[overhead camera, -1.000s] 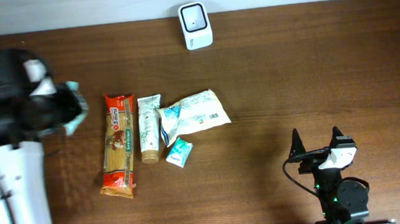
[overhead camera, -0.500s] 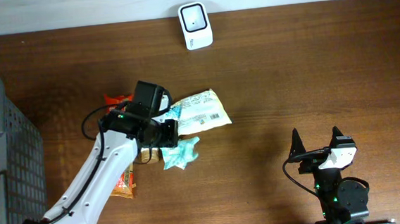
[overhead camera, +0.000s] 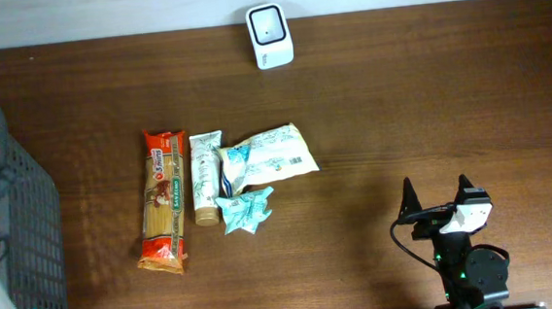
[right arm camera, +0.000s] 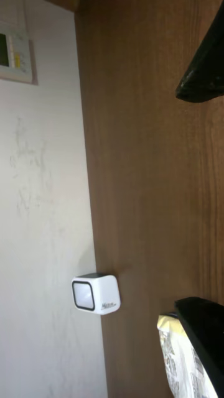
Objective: Scan the item barcode
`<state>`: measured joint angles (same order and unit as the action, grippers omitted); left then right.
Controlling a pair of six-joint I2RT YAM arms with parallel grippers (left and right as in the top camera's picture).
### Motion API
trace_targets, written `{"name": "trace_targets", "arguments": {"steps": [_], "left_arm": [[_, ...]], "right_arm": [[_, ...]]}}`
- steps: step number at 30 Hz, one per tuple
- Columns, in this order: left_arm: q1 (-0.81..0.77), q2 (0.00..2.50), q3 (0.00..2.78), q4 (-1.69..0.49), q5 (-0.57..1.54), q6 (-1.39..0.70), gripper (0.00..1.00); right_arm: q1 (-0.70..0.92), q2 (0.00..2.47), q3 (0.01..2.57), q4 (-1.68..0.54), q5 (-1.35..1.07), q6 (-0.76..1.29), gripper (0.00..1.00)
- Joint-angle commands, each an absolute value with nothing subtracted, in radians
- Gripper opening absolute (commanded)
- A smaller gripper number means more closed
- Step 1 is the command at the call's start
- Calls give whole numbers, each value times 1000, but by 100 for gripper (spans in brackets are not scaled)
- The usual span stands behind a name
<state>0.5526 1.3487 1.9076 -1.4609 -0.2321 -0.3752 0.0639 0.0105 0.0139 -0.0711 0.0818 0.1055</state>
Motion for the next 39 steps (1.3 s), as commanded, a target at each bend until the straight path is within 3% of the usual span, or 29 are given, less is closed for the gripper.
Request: {"name": "trace_targets", "arguments": {"steps": [1,6,14,27,28,30,32,34,39], "left_arm": [[812,1404,1855,-1448,-83,-404,82],[985,1542,1788,-1415,4,-390,76],[994,1756,1499,-1387,7,-395,78],[1014,1770,1209,-1249,-160,-343,74],[1020,1770,1209,-1250,-185,-343,72],[1029,1770,1209,-1249,-200,-343,57],[1029,1770,1209,-1246,-207,-343,19],[1029,1770,1209,-1244,-207,-343,0],[1029,1770,1214,-1241,-207,-343,0]], "right_arm": [[59,4,6,-73,83,110,99],[59,4,6,-73,83,110,99],[59,4,6,-73,83,110,99],[59,4,6,-73,83,110,99],[59,4,6,-73,83,110,99],[59,4,6,-73,83,110,99],[59,4,6,-73,83,110,99],[59,4,6,-73,83,110,99],[59,4,6,-73,83,110,99]]}}
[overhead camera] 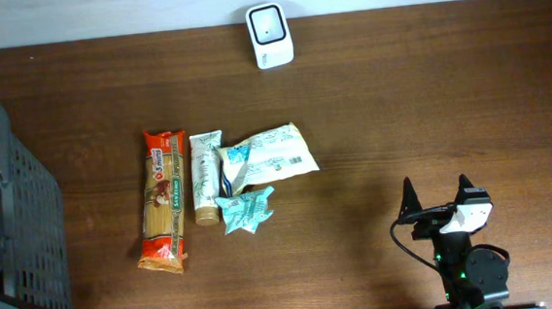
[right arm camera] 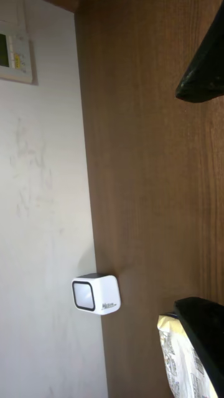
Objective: Scan the item barcode
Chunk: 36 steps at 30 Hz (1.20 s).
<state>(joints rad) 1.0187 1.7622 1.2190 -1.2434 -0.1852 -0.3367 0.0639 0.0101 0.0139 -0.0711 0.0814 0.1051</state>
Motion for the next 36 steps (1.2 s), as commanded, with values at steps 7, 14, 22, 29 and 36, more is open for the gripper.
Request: {"name": "trace_targets", "arguments": {"steps": [7,14,22,29,36], "left_arm": [[1032,1770,1193,-1171,-250,-344,78],[1070,1770,1118,-1084,-260,-344,77],[1079,1770,1081,-1032,-258,-344,2],[1079,1769,1293,-1175,-159,-344,0],[1058,1767,1851,-1446,-42,-344,0]], "right_arm": [[59,4,6,-73,83,110,99],[59,4,6,-73,83,110,99],[59,4,6,-73,83,110,99],[59,4,6,-73,83,110,99],[59,4,6,-73,83,110,99]]}}
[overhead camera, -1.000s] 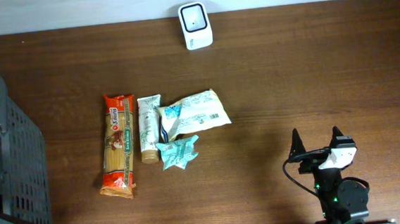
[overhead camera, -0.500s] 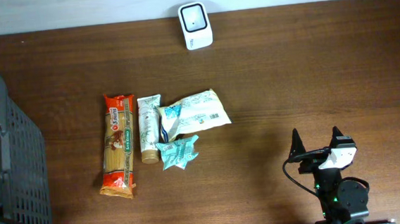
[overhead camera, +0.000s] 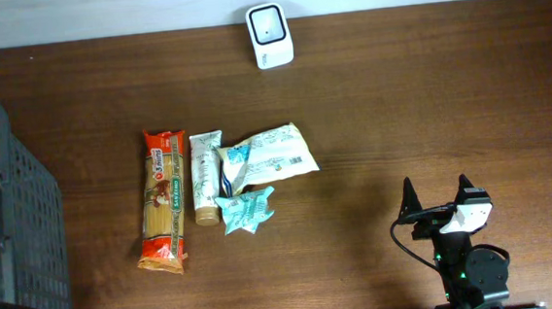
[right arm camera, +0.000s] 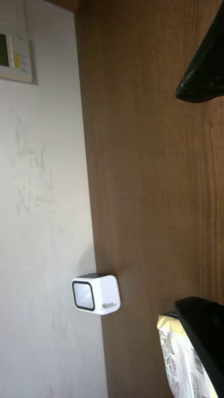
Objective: Scan the item barcode
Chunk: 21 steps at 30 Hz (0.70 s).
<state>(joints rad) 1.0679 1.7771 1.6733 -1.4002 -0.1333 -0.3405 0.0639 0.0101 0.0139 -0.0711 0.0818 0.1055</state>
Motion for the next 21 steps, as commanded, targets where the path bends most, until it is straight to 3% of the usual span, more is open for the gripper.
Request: {"name": "trace_targets", "arguments": {"steps": [1,6,10,14,21], "left_arm": [[1052,1767,1908,-1462,-1,-344,0],[875,1728,2152,-1501,334,-342,0],[545,1673,2158,-1494,278,-282,0],[184,1674,2105,-1507,95,-283,0],[-157,1674,1698,-1300,89,-357,0]], "right_arm": [[59,4,6,-73,83,110,99],[59,4,6,-73,83,110,99],[59,4,6,-73,83,110,99],[59,4,6,-73,83,110,99],[59,4,6,-73,83,110,99]]}}
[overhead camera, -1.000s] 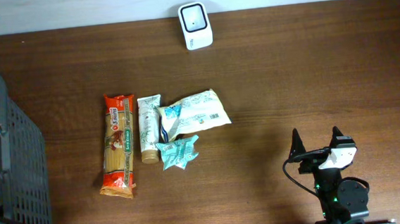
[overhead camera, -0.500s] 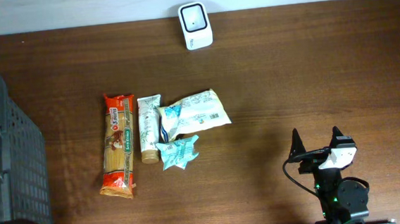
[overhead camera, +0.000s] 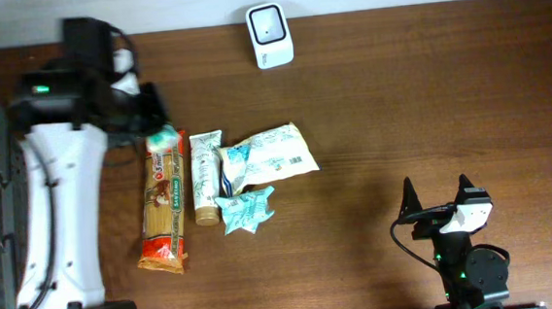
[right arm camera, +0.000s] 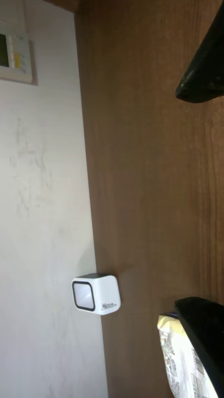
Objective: Scan the item barcode
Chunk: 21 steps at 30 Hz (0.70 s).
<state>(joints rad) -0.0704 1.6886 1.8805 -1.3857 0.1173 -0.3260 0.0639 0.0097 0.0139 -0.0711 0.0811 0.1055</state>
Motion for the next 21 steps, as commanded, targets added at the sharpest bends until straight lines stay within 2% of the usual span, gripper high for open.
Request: {"name": "trace_targets", "arguments": {"steps": [1,3,6,8,10,11,15,18,19,21], "left_arm": [[-180,1674,1639,-1264,89,-375,0],[-225,1674,1511,-1189,88,-382,1],[-249,1674,1408,-1142,50,-381,8],[-249,1674,1391,-1137,42,-381,41],[-248,1674,1392,-1135,35,-366,64],[-243,1672,1402,-1141,20,-366,68],[-216,1629,1491,-1188,-52,-366,70],[-185,1561,1599,-1264,-120,-366,82],[-162,1533,1623,-1297,-134,-365,90],[-91,1485,1651,-1364,-110,-333,91]], "right_arm": [[59,4,6,-73,83,110,99],[59,4,6,-73,83,110,99],[59,4,6,-73,83,110,99],[59,4,6,-73,83,110,99],[59,4,6,-73,83,110,99],[59,4,6,-73,83,110,99],[59,4,6,-73,83,110,99],[59,4,6,-73,83,110,99],[59,4,6,-73,83,110,99],[59,4,6,-73,83,110,99]]}}
